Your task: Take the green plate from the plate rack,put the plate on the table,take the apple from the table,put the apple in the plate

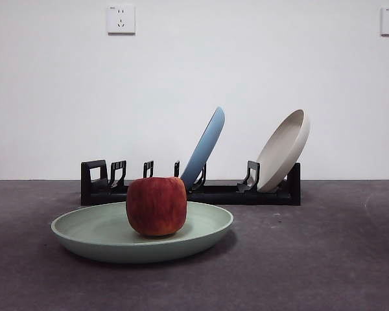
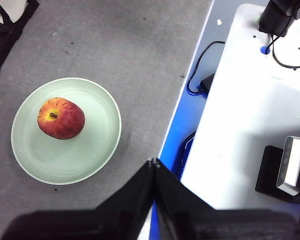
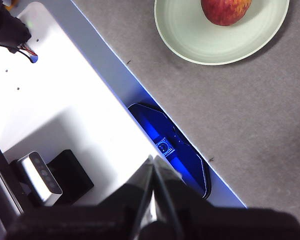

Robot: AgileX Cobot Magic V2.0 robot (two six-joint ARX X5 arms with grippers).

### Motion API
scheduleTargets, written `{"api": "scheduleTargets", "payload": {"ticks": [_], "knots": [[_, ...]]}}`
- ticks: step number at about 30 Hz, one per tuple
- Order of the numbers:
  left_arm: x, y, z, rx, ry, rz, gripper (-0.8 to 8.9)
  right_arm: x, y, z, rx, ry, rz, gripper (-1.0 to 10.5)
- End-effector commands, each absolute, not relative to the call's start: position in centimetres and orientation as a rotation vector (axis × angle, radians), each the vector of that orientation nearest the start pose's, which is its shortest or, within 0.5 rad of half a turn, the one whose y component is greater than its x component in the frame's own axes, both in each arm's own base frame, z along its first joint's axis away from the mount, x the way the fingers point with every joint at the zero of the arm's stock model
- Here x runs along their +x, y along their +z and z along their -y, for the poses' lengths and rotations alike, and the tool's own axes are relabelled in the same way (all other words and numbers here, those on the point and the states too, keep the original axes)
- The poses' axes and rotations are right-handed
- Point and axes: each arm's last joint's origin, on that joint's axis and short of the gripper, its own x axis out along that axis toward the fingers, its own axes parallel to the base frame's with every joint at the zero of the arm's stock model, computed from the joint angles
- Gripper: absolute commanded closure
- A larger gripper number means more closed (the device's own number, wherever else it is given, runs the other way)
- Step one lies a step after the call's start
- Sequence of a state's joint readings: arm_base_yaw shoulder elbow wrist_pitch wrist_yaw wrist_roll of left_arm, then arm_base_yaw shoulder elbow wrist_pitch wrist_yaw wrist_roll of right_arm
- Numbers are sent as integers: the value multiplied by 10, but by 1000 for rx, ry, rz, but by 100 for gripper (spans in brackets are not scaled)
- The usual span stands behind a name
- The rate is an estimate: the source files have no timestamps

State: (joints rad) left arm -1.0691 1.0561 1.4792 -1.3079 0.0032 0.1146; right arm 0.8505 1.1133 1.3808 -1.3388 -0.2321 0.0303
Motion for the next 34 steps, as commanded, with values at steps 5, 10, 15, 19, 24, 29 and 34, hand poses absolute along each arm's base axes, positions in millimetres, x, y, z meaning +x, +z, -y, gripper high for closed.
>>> {"api": "scheduleTargets", "payload": {"ticks": [5,10,15,19,24,29,34], "knots": [[72,415,132,564,-1049,-737,817,108,379,-133,-312,951,-1082,946],[72,415,132,563,-1050,-737,817,108,379,-133,-311,951,-1082,946],[78,423,129,512,-1023,-632,817,108,379,-133,-312,951,-1082,946],[93,442,119,424,-939,-412,817,108,379,-133,-312,951,-1082,946],[109,471,89,261,-705,-89,817,107,380,-132,-310,952,-1078,946],[110,464,54,194,-453,115,817,106,380,-131,-310,952,-1076,946],[106,421,28,178,-237,250,817,106,380,-131,-310,952,-1076,946]]}}
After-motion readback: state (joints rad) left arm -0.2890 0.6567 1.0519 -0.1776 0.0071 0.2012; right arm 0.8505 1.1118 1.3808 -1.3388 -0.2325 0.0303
